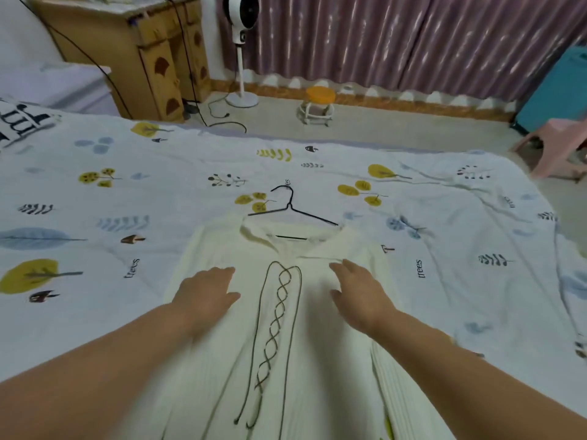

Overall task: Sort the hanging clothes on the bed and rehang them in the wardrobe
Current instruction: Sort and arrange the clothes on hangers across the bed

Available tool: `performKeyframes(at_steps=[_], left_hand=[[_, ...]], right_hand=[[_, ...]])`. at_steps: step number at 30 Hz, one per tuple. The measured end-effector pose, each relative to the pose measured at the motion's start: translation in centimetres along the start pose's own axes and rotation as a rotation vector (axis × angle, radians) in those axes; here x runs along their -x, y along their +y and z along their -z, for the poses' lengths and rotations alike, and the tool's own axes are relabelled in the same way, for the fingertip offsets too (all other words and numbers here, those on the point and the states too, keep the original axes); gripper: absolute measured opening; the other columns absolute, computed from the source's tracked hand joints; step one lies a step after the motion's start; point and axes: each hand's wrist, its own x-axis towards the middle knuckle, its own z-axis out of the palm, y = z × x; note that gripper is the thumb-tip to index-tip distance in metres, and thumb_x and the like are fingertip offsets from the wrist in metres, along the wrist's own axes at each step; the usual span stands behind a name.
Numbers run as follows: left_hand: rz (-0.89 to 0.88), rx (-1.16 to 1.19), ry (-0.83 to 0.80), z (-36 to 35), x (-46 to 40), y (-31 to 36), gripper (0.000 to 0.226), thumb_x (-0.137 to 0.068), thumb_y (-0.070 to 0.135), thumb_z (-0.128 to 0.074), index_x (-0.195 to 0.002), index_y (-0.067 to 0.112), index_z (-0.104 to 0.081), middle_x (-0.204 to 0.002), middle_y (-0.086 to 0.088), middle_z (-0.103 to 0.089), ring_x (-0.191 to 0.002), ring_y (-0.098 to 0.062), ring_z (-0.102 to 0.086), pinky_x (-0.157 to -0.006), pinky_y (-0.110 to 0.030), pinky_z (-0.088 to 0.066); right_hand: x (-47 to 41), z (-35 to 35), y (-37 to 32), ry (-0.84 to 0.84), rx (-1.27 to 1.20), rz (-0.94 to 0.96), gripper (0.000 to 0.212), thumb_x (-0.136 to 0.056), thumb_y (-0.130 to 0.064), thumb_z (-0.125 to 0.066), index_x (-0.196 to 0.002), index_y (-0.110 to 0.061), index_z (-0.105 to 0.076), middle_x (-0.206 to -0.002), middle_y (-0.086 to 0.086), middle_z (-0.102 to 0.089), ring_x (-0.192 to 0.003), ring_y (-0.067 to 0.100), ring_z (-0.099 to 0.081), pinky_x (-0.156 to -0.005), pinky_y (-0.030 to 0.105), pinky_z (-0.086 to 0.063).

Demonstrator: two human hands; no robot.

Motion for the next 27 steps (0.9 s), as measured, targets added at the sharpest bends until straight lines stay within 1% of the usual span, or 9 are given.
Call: performKeyframes(at_steps=[2,4,5,8,11,15,19,24,27], left_hand=[[-0.057,-0.08,-0.077,-1.0,2.0,0.2,0.051,-0.099,0.041,-0.034,-0.145,0.021,-0.023,-0.143,-0.002,-0.038,-0.13,-0.021,-0.039,-0.105,-0.032,-0.033],[-0.083,-0.092,-0.134,-1.0,3.8,0.1,0.047,-0.099,0.04,-0.033,-0.142,0.02,-0.029,-0.139,-0.001,-0.043,-0.125,-0.019,-0.043,-0.102,-0.03,-0.036],[-0.086,-0.082,-0.162,-0.5,4.6,0.1,0.045,-0.099,0.039,-0.033,-0.14,0.02,-0.032,-0.137,-0.002,-0.045,-0.124,-0.019,-0.045,-0.1,-0.029,-0.037],[-0.103,-0.094,-0.287,1.6,7.8,0.2,0.044,-0.099,0.04,-0.033,-0.136,0.016,-0.037,-0.135,-0.005,-0.047,-0.122,-0.021,-0.045,-0.097,-0.029,-0.037],[-0.112,-0.112,-0.378,4.1,11.3,0.3,0.048,-0.099,0.042,-0.034,-0.137,0.015,-0.038,-0.139,-0.007,-0.042,-0.125,-0.023,-0.042,-0.1,-0.03,-0.035],[-0.109,-0.089,-0.36,8.4,16.6,0.5,0.049,-0.098,0.043,-0.034,-0.139,0.015,-0.036,-0.141,-0.008,-0.041,-0.127,-0.024,-0.041,-0.101,-0.031,-0.035],[-0.082,-0.06,-0.306,12.3,22.8,-0.2,0.049,-0.098,0.045,-0.036,-0.138,0.017,-0.038,-0.137,-0.007,-0.046,-0.124,-0.024,-0.044,-0.098,-0.031,-0.036],[-0.011,-0.006,-0.239,15.7,31.2,-2.4,0.046,-0.097,0.044,-0.037,-0.135,0.018,-0.041,-0.129,-0.004,-0.053,-0.114,-0.021,-0.052,-0.091,-0.031,-0.04],[0.038,0.017,-0.222,16.5,36.5,-3.7,0.046,-0.097,0.044,-0.038,-0.134,0.018,-0.043,-0.131,-0.004,-0.052,-0.117,-0.021,-0.048,-0.092,-0.03,-0.038]], right_hand=[[2.1,-0.7,-0.8,-0.015,0.111,0.062,0.045,-0.097,-0.025,-0.04,-0.141,-0.015,-0.035,-0.147,0.008,-0.033,-0.135,0.025,-0.031,-0.107,0.035,-0.028],[4.0,-0.6,-1.8,-0.025,0.202,0.12,0.036,-0.097,-0.024,-0.039,-0.131,-0.015,-0.047,-0.135,0.006,-0.046,-0.125,0.025,-0.041,-0.103,0.035,-0.031],[4.9,-0.1,-2.3,-0.035,0.233,0.142,0.033,-0.097,-0.023,-0.039,-0.127,-0.015,-0.05,-0.13,0.006,-0.05,-0.121,0.024,-0.044,-0.101,0.035,-0.033],[7.6,2.2,-3.9,-0.087,0.316,0.19,0.032,-0.095,-0.019,-0.042,-0.125,-0.014,-0.05,-0.124,0.007,-0.053,-0.115,0.025,-0.047,-0.094,0.034,-0.036],[10.3,5.0,-5.9,-0.106,0.36,0.236,0.032,-0.094,-0.016,-0.044,-0.125,-0.013,-0.049,-0.123,0.008,-0.053,-0.113,0.026,-0.046,-0.092,0.034,-0.035],[14.4,8.9,-8.7,-0.106,0.351,0.274,0.031,-0.094,-0.014,-0.043,-0.125,-0.013,-0.049,-0.122,0.008,-0.054,-0.112,0.027,-0.047,-0.089,0.035,-0.036],[19.1,12.5,-11.6,-0.121,0.327,0.305,0.031,-0.095,-0.015,-0.043,-0.125,-0.013,-0.05,-0.124,0.009,-0.053,-0.115,0.029,-0.047,-0.092,0.035,-0.039],[25.1,15.0,-15.5,-0.148,0.294,0.37,0.029,-0.096,-0.016,-0.041,-0.122,-0.011,-0.051,-0.123,0.011,-0.055,-0.113,0.03,-0.051,-0.094,0.036,-0.044],[28.5,15.7,-17.9,-0.156,0.281,0.434,0.029,-0.097,-0.02,-0.041,-0.122,-0.011,-0.051,-0.123,0.011,-0.056,-0.113,0.03,-0.052,-0.092,0.036,-0.045]])
